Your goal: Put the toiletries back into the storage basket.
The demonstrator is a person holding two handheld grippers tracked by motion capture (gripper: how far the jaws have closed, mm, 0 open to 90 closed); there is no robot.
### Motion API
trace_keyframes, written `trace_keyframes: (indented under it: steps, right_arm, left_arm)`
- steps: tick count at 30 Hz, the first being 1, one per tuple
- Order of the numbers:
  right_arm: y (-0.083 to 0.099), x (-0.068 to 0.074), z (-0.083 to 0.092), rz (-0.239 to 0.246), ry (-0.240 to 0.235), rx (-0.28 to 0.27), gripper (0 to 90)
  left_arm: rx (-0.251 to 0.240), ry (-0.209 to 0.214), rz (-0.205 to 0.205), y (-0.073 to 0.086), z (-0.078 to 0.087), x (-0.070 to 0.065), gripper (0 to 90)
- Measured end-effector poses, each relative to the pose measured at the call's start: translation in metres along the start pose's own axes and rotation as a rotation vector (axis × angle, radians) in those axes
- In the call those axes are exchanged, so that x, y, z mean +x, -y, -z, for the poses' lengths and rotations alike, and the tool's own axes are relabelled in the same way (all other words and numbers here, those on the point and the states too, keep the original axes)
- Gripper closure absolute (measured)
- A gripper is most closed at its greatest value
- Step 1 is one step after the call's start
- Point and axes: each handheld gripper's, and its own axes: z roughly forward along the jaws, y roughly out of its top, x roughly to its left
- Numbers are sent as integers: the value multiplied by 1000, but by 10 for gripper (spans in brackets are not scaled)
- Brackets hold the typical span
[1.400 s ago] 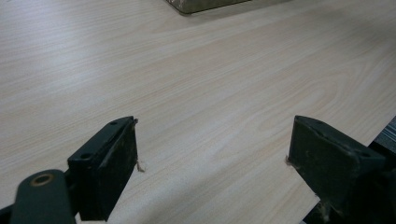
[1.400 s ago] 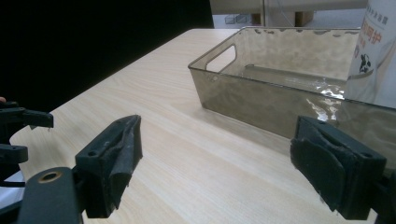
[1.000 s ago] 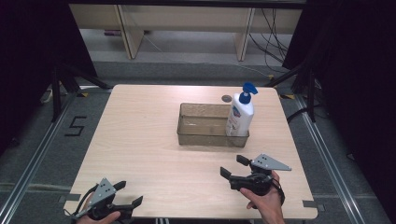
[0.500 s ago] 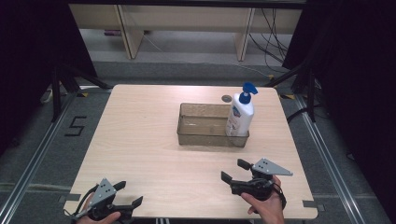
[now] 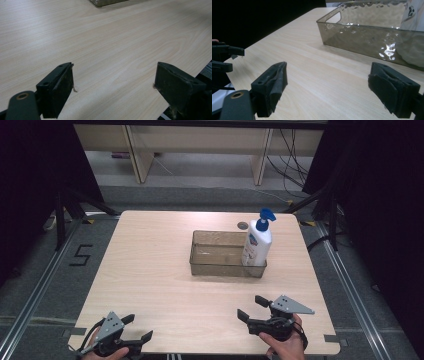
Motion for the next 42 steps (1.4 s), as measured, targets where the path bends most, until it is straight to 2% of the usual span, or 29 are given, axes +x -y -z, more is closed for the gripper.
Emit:
trace_keyframes:
  steps: [1, 2, 6, 7, 9, 10, 11, 13, 14, 15, 16, 17, 19, 20, 24, 25, 26, 27, 28, 29, 30, 31, 33, 35, 36, 38, 39, 40, 42]
  right_arm:
    - [1, 0, 0, -11, -15, 3, 162]
    - [1, -1, 2, 8, -1, 7, 162]
    - [3, 1, 5, -21, -4, -1, 162]
    - [4, 0, 6, -4, 1, 4, 162]
    - [6, 1, 7, -10, -1, 7, 162]
    - [6, 1, 7, -11, -3, 5, 162]
    - [7, 1, 8, -2, -2, 12, 162]
    - [7, 2, 9, 4, 8, 18, 162]
    - [9, 2, 9, -5, 3, 19, 162]
    - [9, 2, 10, 8, 13, 32, 162]
    - [10, 4, 10, -13, 9, 33, 162]
    - [11, 4, 10, -2, -3, 21, 162]
    - [12, 5, 11, -14, -15, 27, 161]
    - [13, 5, 12, 3, 4, 31, 161]
    - [15, 5, 14, 9, 5, 33, 161]
    - [16, 7, 14, -27, -2, 40, 161]
    - [16, 5, 14, 1, 1, 32, 161]
    - [17, 6, 14, 2, 1, 27, 160]
    - [18, 9, 15, -37, -6, 37, 159]
    - [17, 7, 16, -3, -2, 35, 158]
    - [18, 7, 17, -11, -6, 36, 156]
    - [19, 7, 17, -11, -4, 37, 157]
    - [20, 8, 18, -28, -10, 45, 155]
    - [22, 7, 18, -10, -3, 41, 155]
    - [22, 10, 20, -54, -3, 54, 155]
    - [22, 8, 21, -13, 10, 57, 155]
    - [23, 8, 21, -12, 9, 56, 155]
    - [24, 10, 22, -38, 10, 61, 155]
    - [24, 9, 23, -15, 12, 55, 155]
  left_arm:
    - [-12, 2, 12, 0, -1, -1, 150]
    - [-7, 0, 9, 0, 0, -1, 150]
    - [-9, 9, -1, 0, -1, -1, 150]
    - [-9, 9, -1, 0, -1, -1, 150]
    - [-2, 1, 6, 0, 0, -3, 149]
    - [-7, 6, 0, 0, -1, -2, 150]
    - [9, 6, -18, 0, 1, -1, 150]
    - [9, 6, -17, -1, 0, -1, 150]
    - [-13, 16, -1, 0, -2, -2, 150]
    - [-13, 16, -2, 0, -2, -2, 150]
    - [-13, 16, -2, 0, -2, -3, 150]
    - [-12, 17, -1, 0, -2, -3, 150]
    - [-11, 16, -2, 0, -2, -3, 150]
    - [-12, 16, -2, 0, -2, -3, 150]
    - [-10, 17, -3, 0, -2, -3, 150]
    - [-10, 17, -2, 0, -2, -3, 149]
    - [-9, 17, -3, 0, -2, -3, 150]
    - [-8, 18, -3, 0, -2, -3, 150]
    - [-8, 18, -3, 0, -2, -3, 150]
    - [-4, 18, -8, 0, -2, -3, 150]
    - [10, 17, -21, 0, -1, -2, 150]
    - [12, 10, -15, 0, -1, -2, 150]
    - [-11, 21, 0, 0, -2, -3, 150]
    - [7, 19, -21, 0, 0, -2, 150]
    - [10, 20, -26, 0, 0, -2, 150]
    - [2, 21, -20, 0, -1, -3, 150]
    - [9, 21, -28, 0, -1, -2, 150]
    - [2, 20, -19, 0, -2, -3, 150]
    - [4, 20, -21, 0, -1, -3, 150]
